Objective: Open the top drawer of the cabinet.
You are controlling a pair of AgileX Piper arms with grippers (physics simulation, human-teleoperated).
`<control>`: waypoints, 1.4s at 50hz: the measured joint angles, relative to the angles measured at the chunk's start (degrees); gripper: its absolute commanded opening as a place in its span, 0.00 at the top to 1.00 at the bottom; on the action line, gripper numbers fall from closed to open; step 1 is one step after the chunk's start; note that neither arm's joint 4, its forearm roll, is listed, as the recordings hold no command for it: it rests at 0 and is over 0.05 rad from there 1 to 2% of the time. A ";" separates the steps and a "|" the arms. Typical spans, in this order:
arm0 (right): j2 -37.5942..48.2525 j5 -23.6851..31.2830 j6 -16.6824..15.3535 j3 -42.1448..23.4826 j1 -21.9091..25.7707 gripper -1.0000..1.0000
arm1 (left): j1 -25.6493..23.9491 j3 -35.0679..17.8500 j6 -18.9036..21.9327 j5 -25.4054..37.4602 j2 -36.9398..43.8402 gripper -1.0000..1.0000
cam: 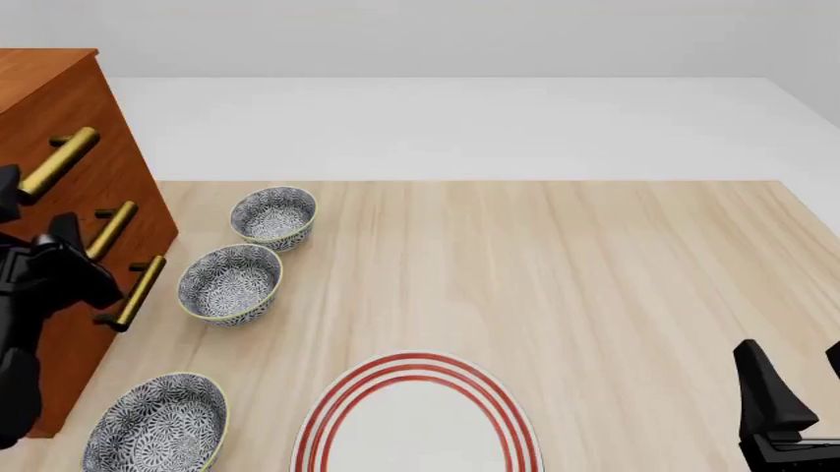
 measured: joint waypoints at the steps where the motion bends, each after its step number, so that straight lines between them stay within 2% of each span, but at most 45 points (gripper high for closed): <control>1: 0.00 0.00 0.00 0.00 0.00 0.00 | 0.06 -0.04 0.00 0.00 0.03 0.00; 23: 0.00 0.00 0.00 0.00 0.00 0.00 | 1.58 -1.11 0.03 0.06 0.53 0.00; 24: 0.00 0.00 0.00 0.00 0.00 0.00 | 1.60 -1.13 0.07 0.06 0.54 1.00; 70: 0.00 0.00 0.00 0.00 0.00 0.00 | -2.24 -0.12 6.32 -0.07 -1.48 1.00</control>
